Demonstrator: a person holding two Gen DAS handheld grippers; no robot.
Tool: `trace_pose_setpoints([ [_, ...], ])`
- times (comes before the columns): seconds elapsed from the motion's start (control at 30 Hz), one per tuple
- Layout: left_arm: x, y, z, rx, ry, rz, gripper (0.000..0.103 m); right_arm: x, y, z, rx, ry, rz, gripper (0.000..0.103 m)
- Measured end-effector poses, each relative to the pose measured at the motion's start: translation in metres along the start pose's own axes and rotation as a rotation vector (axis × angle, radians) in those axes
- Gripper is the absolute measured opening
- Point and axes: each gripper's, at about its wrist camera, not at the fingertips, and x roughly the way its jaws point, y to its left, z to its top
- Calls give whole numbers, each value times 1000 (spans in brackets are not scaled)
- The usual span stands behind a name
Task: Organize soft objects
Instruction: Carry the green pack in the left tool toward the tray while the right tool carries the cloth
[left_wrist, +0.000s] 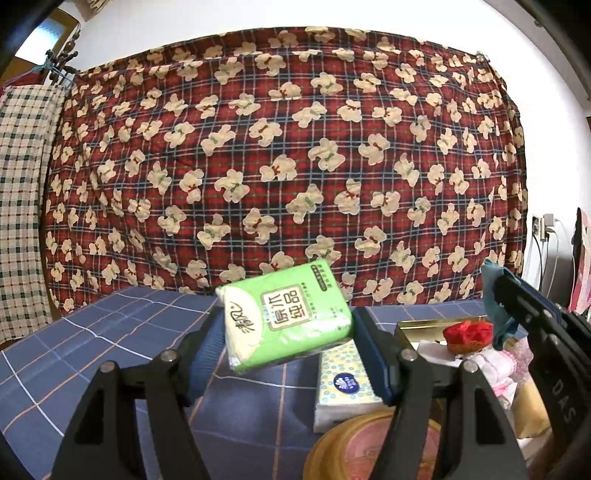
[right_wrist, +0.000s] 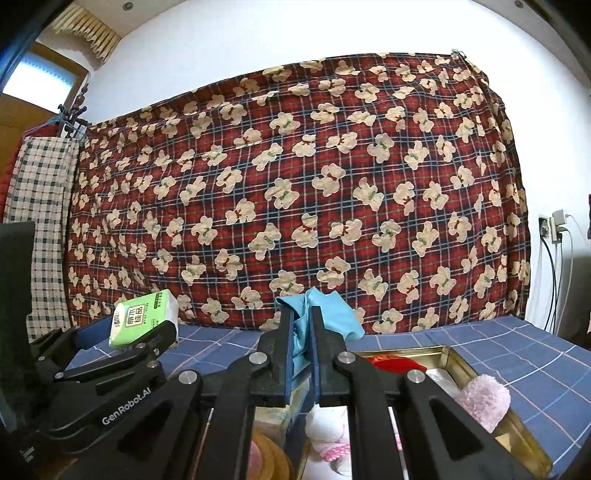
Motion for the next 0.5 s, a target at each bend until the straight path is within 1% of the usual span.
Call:
trace_pose_setpoints([
  [0.27, -6, -9, 1, 12, -31, -12, 68, -2, -13, 0, 19, -5, -24, 9],
  [0.5, -8, -19, 0, 4, -23, -68, 68, -2, -15, 1, 9, -10, -21, 9],
])
